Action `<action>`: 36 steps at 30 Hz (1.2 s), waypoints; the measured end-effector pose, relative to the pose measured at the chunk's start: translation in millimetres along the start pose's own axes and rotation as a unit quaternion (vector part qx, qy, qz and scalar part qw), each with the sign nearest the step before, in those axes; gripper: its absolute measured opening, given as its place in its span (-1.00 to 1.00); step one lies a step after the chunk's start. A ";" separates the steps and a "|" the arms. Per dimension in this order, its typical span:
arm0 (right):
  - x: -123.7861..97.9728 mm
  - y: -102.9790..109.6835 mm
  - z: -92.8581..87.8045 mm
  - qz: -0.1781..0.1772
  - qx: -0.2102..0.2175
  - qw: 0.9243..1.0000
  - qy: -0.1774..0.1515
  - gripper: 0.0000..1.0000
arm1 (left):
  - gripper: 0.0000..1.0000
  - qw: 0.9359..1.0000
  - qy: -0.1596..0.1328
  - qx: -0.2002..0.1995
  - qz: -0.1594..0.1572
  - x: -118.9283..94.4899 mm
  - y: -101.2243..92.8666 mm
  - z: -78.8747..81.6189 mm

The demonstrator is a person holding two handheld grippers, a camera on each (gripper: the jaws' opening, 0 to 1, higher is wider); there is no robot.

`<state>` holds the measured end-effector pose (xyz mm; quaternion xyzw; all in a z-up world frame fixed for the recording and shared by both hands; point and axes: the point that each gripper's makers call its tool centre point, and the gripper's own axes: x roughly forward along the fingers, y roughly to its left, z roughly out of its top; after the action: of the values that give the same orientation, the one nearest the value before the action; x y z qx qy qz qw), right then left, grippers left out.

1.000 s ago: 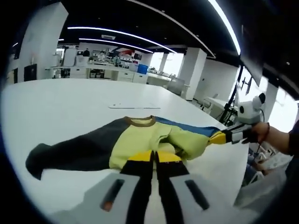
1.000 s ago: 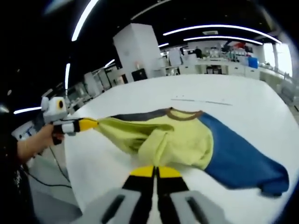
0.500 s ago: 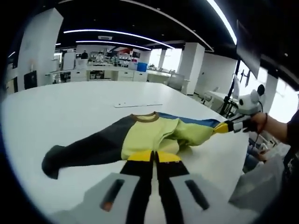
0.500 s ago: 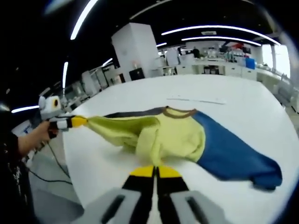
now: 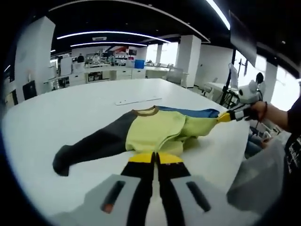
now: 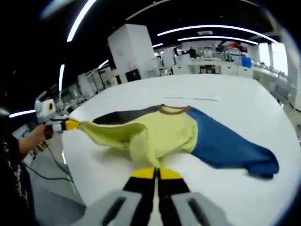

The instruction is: Fold the garment on the visible template until the final outline fits inside the template.

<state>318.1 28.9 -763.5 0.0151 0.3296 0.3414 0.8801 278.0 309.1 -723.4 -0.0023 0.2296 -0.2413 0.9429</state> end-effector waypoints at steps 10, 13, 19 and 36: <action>-13.5 -1.8 -13.4 -0.013 -0.001 1.000 0.005 -1.00 | -1.00 1.000 0.024 -0.011 -0.004 -18.1 -4.2 -23.5; -16.6 -0.2 -17.8 -0.015 0.002 1.000 0.006 -1.00 | -1.00 0.999 0.035 -0.012 -0.005 -20.5 -6.4 -31.5; -26.5 1.0 -27.1 -0.031 -0.020 0.999 0.016 -1.00 | -1.00 0.999 0.049 -0.007 0.005 -26.9 -8.7 -42.2; -50.3 -0.1 -60.9 -0.052 -0.026 0.997 0.043 -1.00 | -1.00 0.996 0.094 -0.008 -0.009 -34.0 -4.2 -77.4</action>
<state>254.6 -13.9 -782.5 -0.0398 0.3583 0.3044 0.8817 216.1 329.2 -777.5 0.0103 0.3189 -0.2469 0.9150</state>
